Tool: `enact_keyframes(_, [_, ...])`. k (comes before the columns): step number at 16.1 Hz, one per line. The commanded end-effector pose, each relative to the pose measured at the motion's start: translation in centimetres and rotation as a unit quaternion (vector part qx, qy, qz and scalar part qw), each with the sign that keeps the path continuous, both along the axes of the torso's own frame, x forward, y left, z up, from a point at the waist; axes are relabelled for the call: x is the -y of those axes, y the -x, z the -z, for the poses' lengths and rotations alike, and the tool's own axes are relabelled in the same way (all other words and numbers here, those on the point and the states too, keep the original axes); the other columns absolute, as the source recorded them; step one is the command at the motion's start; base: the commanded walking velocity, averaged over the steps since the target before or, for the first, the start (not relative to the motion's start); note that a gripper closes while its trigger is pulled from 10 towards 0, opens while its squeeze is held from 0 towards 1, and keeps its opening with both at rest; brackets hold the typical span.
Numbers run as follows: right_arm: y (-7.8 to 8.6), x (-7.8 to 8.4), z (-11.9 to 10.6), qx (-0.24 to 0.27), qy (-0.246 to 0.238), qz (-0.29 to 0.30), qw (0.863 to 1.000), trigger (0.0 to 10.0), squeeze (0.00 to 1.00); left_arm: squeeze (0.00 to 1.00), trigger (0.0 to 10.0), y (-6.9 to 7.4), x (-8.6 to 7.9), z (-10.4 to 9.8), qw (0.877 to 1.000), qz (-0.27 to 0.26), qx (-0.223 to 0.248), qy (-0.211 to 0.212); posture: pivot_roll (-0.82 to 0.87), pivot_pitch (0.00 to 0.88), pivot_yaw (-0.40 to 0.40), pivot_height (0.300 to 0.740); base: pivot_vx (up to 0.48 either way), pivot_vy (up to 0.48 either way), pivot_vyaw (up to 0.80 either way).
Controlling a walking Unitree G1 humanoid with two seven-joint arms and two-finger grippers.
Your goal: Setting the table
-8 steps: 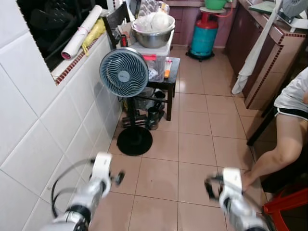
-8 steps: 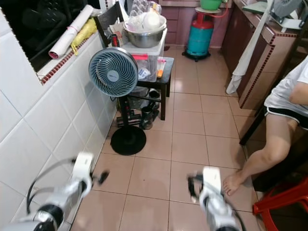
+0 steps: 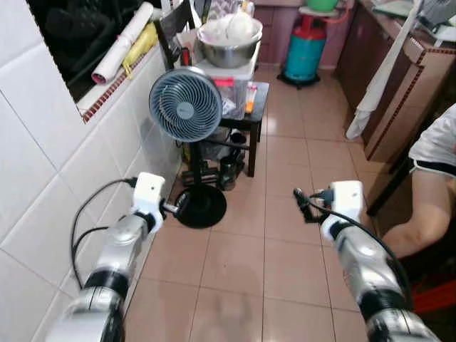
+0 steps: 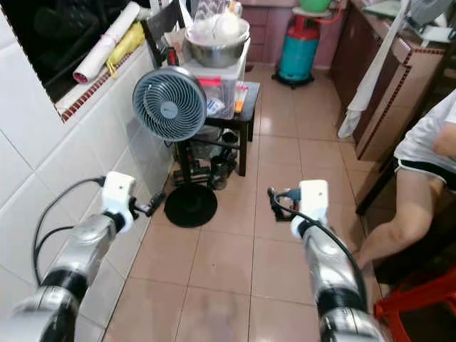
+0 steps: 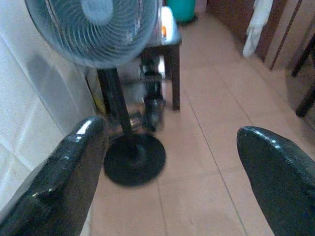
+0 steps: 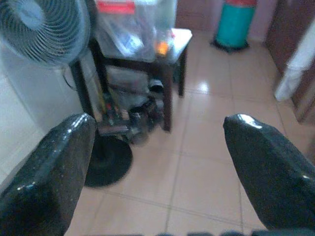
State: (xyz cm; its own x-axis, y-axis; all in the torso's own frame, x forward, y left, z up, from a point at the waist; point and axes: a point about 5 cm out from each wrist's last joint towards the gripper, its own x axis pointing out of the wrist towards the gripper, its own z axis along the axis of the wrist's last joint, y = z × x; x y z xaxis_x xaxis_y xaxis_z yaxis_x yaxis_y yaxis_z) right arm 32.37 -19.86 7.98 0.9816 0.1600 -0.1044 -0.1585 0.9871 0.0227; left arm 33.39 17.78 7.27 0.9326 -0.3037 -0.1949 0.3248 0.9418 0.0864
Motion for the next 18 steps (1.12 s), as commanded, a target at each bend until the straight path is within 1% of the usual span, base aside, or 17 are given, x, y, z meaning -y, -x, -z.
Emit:
enact_keyframes(1, [0.7,0.3,-0.6,0.004,-0.002,-0.005,1.000,10.0,0.00,0.00,10.0,0.5,0.0,-0.2,1.000,0.001,0.005,-0.001,-0.02,0.044,0.001,0.740,0.000,0.000,0.00])
enact_keyframes(2, [2.0,0.6,-1.1,0.013,0.003,0.004,1.000,10.0,0.00,0.00,10.0,1.8,0.3,-0.2,0.999,-0.012,0.004,0.031,-0.01,0.048,0.002,0.740,0.000,0.000,0.00])
enact_keyframes(3, [2.8,0.5,-1.4,0.010,-0.025,0.002,1.000,10.0,0.00,0.00,10.0,2.9,0.6,-0.3,0.999,-0.011,0.016,0.040,-0.01,0.048,0.002,0.740,0.000,0.000,0.00])
enact_keyframes(4, [4.1,0.4,-1.7,0.018,-0.022,0.005,1.000,10.0,0.00,0.00,10.0,4.9,1.0,-0.2,0.999,-0.007,0.029,0.042,-0.01,0.051,0.000,0.740,0.000,0.000,0.00])
enact_keyframes(5, [5.7,0.0,-1.9,0.020,-0.039,0.009,0.999,10.0,0.00,0.00,10.0,7.0,1.0,0.1,0.998,-0.023,0.032,0.042,0.00,0.056,-0.001,0.740,0.000,0.000,0.00])
enact_keyframes(7, [7.4,-0.4,-1.9,0.009,-0.057,0.018,0.998,10.0,0.00,0.00,10.0,8.7,0.9,-0.2,0.998,-0.024,0.045,0.033,0.01,0.059,-0.005,0.740,0.000,0.000,0.00])
enact_keyframes(9, [9.5,-0.5,-1.5,-0.013,-0.070,0.041,0.997,10.0,0.00,0.00,10.0,10.1,0.5,-0.6,0.997,-0.051,0.032,0.045,0.01,0.058,-0.004,0.740,0.000,0.000,0.00])
enact_keyframes(10, [10.4,-0.6,-1.3,-0.024,-0.071,0.051,0.996,10.0,0.00,0.00,10.0,10.7,0.5,-0.8,0.997,-0.042,0.028,0.053,0.01,0.057,-0.001,0.740,0.000,0.000,0.00])
enact_keyframes(11, [11.1,-0.9,-1.2,-0.029,-0.073,0.054,0.995,10.0,0.00,0.00,10.0,10.9,0.5,-1.0,0.998,-0.033,0.031,0.050,0.01,0.058,0.002,0.740,0.000,0.000,0.00])
enact_keyframes(12, [11.4,-1.1,-1.4,-0.025,-0.057,0.044,0.997,10.0,0.00,0.00,10.0,10.5,0.6,-1.2,0.998,-0.028,0.037,0.045,0.00,0.059,0.004,0.740,0.000,0.000,0.00])
enact_keyframes(13, [11.5,-1.1,-1.6,-0.026,-0.051,0.048,0.997,10.0,0.00,0.00,10.0,10.2,0.6,-1.6,0.998,-0.034,0.047,0.039,0.00,0.059,0.004,0.740,0.000,0.000,0.00])
enact_keyframes(14, [11.7,-1.1,-1.8,-0.026,-0.046,0.043,0.998,10.0,0.00,0.00,10.0,9.9,0.7,-2.4,0.996,-0.039,0.064,0.043,0.00,0.059,0.004,0.740,0.000,0.000,0.00])
enact_keyframes(15, [11.9,-1.0,-2.0,-0.027,-0.048,0.040,0.998,10.0,0.00,0.00,10.0,9.7,0.4,-3.2,0.994,-0.051,0.086,0.045,-0.01,0.064,0.002,0.740,0.000,0.000,0.00])
enact_keyframes(16, [12.2,-0.8,-2.2,-0.028,-0.054,0.043,0.997,10.0,0.00,0.00,10.0,9.7,-0.1,-3.7,0.991,-0.077,0.101,0.036,-0.01,0.068,-0.001,0.740,0.000,0.000,0.00])
enact_keyframes(17, [12.4,-0.8,-2.5,-0.022,-0.049,0.044,0.998,10.0,0.00,0.00,10.0,9.8,-0.5,-3.8,0.989,-0.098,0.105,0.034,-0.01,0.068,-0.001,0.740,0.000,0.000,0.00])
enact_keyframes(18, [12.5,-0.8,-2.6,-0.019,-0.047,0.048,0.998,10.0,0.00,0.00,10.0,10.0,-0.7,-3.6,0.989,-0.106,0.099,0.030,-0.01,0.068,-0.001,0.740,0.000,0.000,0.00])
